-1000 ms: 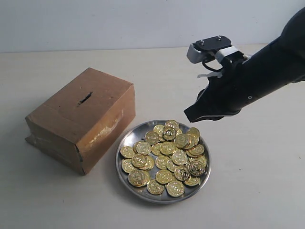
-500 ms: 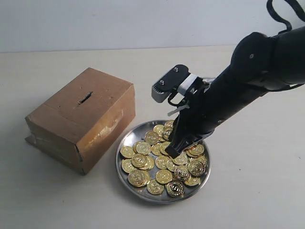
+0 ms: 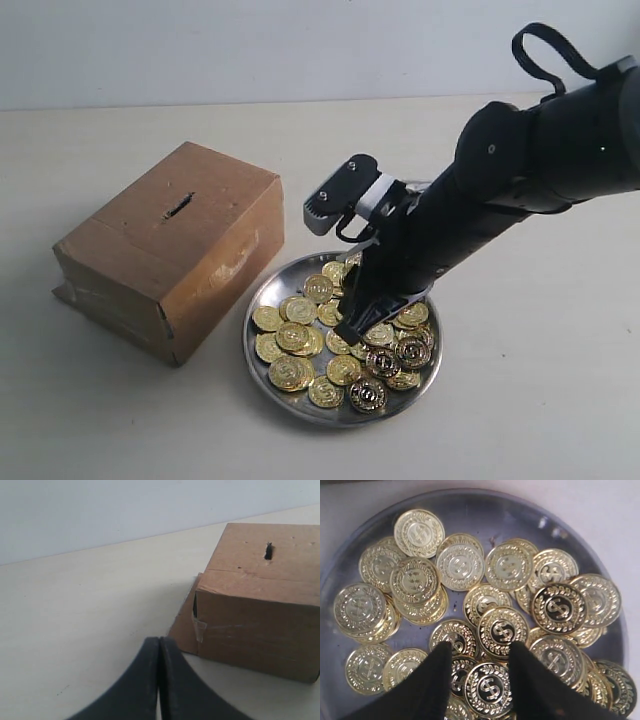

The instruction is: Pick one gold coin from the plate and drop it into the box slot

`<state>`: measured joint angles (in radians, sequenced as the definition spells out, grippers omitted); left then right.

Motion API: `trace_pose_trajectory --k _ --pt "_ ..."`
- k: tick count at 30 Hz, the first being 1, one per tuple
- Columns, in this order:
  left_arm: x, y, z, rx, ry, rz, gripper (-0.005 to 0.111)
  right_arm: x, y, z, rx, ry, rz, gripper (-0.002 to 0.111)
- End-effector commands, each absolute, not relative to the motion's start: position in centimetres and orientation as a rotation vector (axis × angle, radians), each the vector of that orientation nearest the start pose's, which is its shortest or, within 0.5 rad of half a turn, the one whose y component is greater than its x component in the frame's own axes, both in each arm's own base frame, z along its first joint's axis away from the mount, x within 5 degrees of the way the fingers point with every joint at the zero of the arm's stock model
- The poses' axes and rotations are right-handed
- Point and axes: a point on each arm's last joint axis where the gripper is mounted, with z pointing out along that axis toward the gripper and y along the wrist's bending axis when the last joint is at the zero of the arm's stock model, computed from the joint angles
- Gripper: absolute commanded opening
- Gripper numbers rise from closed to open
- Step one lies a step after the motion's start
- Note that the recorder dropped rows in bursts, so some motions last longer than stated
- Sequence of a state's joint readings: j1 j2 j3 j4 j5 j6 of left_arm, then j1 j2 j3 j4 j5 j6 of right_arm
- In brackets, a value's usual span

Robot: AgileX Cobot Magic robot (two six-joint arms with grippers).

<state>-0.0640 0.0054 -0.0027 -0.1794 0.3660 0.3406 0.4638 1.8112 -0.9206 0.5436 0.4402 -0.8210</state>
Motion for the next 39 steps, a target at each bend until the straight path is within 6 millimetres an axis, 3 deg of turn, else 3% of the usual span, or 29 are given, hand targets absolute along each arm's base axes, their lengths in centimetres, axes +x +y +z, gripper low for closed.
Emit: trace_pose_trajectory --k 1,9,12,13,16,19,22,39 --pt "5.3 -0.9 18.2 0.262 1.815 0.014 0.001 28.8 16.6 13.1 -1.119 2.521 0.321 0.054" --pt "5.3 -0.9 18.2 0.262 1.815 0.014 0.001 29.2 16.6 12.6 -1.12 2.501 0.292 0.056" --pt "5.3 -0.9 18.2 0.262 1.815 0.014 0.001 29.2 16.6 12.6 -1.293 2.404 0.251 0.056" --pt "5.3 -0.9 18.2 0.262 1.815 0.014 0.001 29.2 16.6 12.6 -1.425 2.32 0.218 0.056" --pt "5.3 -0.9 18.2 0.262 1.815 0.014 0.001 29.2 16.6 12.6 -1.557 2.222 0.186 0.056" --pt "5.3 -0.9 18.2 0.262 1.815 0.014 0.001 29.3 16.7 12.5 -1.536 2.229 0.19 0.056" --pt "5.3 -0.9 18.2 0.262 1.815 0.014 0.001 29.7 16.9 11.9 -1.393 2.287 0.222 0.056" --pt "5.3 -0.9 18.2 0.262 1.815 0.014 0.001 29.8 16.9 11.7 -1.374 2.296 0.219 0.054"
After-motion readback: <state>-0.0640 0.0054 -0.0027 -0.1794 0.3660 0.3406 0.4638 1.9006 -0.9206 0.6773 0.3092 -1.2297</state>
